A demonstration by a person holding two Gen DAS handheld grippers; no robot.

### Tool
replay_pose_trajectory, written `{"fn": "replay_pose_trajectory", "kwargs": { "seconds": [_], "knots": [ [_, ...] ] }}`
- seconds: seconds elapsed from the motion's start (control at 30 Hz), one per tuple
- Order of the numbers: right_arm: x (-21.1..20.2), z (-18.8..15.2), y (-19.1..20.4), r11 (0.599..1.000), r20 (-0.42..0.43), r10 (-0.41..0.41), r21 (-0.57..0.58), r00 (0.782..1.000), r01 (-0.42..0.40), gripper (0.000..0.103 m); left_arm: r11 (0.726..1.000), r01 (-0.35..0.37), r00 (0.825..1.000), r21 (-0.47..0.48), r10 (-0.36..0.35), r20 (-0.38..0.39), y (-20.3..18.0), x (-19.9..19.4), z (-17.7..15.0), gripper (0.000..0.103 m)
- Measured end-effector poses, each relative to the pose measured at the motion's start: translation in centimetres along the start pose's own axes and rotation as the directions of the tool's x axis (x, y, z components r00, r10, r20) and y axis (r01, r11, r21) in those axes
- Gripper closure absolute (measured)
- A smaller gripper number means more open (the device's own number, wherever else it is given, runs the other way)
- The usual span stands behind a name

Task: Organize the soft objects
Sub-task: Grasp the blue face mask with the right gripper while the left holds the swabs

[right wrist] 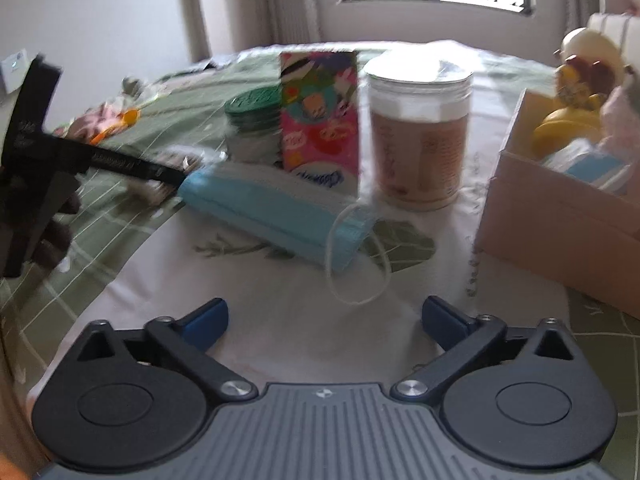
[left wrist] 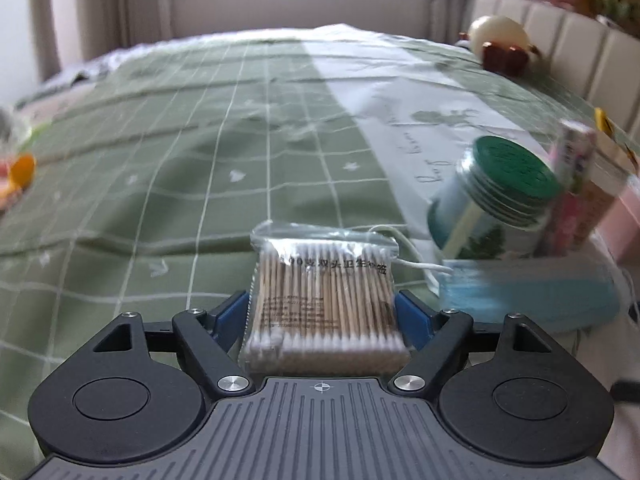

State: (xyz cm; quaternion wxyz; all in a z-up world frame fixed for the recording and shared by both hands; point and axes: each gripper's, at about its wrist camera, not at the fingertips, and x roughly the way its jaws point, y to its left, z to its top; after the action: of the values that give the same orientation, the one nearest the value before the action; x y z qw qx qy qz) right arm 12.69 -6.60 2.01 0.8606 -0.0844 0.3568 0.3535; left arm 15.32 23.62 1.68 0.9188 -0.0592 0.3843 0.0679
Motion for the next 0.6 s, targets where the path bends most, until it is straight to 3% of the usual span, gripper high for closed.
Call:
{"fn": "replay_pose_trajectory", "kwargs": {
  "seconds": [0.1,0.13,0.17,0.27,0.4,0.53,0.6],
  "knots": [
    [0.0,0.4,0.7,0.998,-0.018,-0.012,-0.064,1.000,0.010,0.000,0.999,0.033,0.999,-0.023,-0.033,-0.009,0.6,0.1,0.0,0.021],
    [-0.3,0.6,0.9,0.997,-0.018,-0.017,-0.082,1.000,0.015,0.001,0.999,0.045,0.999,-0.022,-0.045,-0.008,0.7,-0.2,0.1,0.028],
    [-0.8,0.8,1.2,0.994,-0.008,-0.018,-0.110,1.000,0.017,0.006,0.998,0.064,0.998,-0.026,-0.064,-0.003,0.8,-0.7,0.0,0.027],
    [-2.2,2.3,2.7,0.969,0.079,-0.040,-0.240,0.996,0.058,0.007,0.990,0.131,0.990,-0.047,-0.129,0.049,1.2,-2.8,-0.8,0.028],
    [-0.7,4.9,4.1,0.943,0.072,-0.039,-0.326,0.997,0.061,0.007,0.990,0.121,0.989,-0.078,-0.114,0.092,1.5,-5.0,-1.8,0.028],
    [2.6,5.8,3.6,0.978,-0.041,-0.026,-0.210,0.999,0.017,0.010,0.980,0.111,0.987,-0.166,-0.089,0.137,3.6,-6.8,-2.3,0.028],
    [2.4,5.4,4.0,0.987,-0.104,0.115,-0.099,0.988,-0.125,0.016,0.977,0.089,0.986,-0.192,-0.060,0.154,4.8,-7.7,-2.5,0.028]
  ]
}}
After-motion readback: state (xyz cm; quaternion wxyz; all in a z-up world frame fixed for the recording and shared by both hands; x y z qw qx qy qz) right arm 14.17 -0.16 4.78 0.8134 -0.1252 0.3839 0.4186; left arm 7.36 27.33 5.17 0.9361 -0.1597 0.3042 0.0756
